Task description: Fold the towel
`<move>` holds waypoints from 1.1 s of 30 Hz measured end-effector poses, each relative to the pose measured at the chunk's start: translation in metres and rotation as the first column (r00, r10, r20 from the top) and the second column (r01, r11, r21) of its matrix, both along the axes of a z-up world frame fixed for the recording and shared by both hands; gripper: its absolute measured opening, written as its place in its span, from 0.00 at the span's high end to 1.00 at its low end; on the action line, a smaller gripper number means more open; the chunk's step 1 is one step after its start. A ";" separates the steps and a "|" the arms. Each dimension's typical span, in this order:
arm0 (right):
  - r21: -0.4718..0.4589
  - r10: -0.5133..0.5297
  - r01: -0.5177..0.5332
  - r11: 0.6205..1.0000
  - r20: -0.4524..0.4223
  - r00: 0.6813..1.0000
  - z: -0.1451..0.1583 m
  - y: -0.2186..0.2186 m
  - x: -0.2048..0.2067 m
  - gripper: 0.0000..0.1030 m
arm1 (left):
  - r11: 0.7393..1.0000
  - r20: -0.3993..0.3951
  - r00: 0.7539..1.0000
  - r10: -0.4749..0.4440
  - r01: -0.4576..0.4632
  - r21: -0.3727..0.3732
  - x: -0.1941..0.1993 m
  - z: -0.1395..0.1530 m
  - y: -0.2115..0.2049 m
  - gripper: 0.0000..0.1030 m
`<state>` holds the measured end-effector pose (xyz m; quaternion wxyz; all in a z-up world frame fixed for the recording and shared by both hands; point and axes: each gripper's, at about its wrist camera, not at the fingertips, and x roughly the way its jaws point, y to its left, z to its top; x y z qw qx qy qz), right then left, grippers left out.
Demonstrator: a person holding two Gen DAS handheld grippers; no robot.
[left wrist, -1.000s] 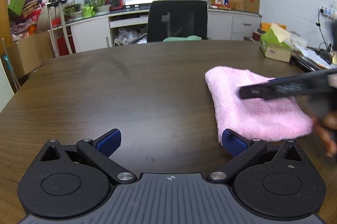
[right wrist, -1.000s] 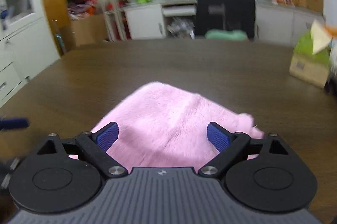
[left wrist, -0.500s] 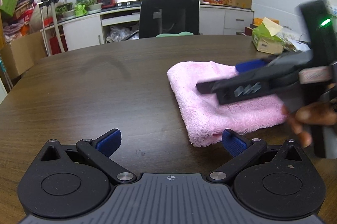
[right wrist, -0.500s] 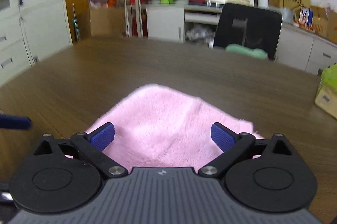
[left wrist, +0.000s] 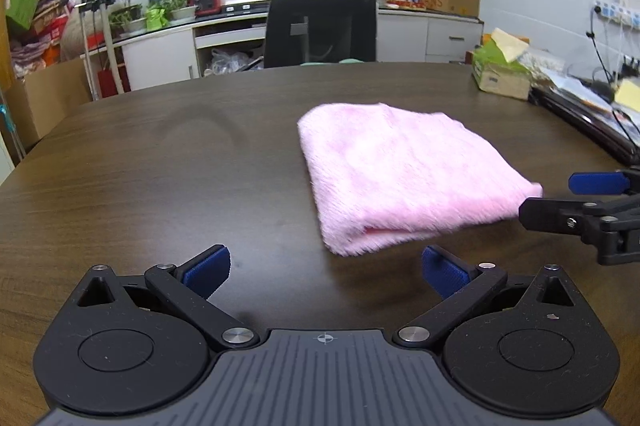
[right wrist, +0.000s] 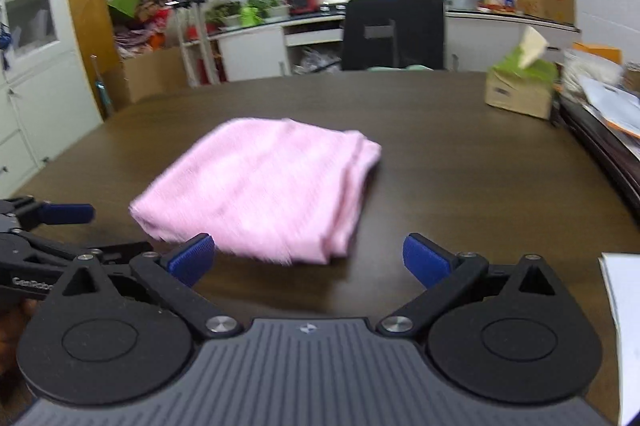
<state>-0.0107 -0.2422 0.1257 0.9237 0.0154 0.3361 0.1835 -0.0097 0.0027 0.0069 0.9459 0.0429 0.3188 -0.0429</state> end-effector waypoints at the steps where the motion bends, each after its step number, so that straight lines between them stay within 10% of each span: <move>1: -0.027 -0.016 0.016 0.999 -0.003 1.000 -0.002 0.002 -0.001 0.01 | 1.000 0.000 1.000 0.000 0.000 0.004 -0.002 -0.001 -0.002 0.00; 33: -0.137 -0.095 0.085 0.987 -0.064 0.993 -0.023 -0.007 0.007 0.00 | 0.996 -0.054 0.995 0.085 -0.086 -0.026 -0.005 -0.005 -0.007 0.00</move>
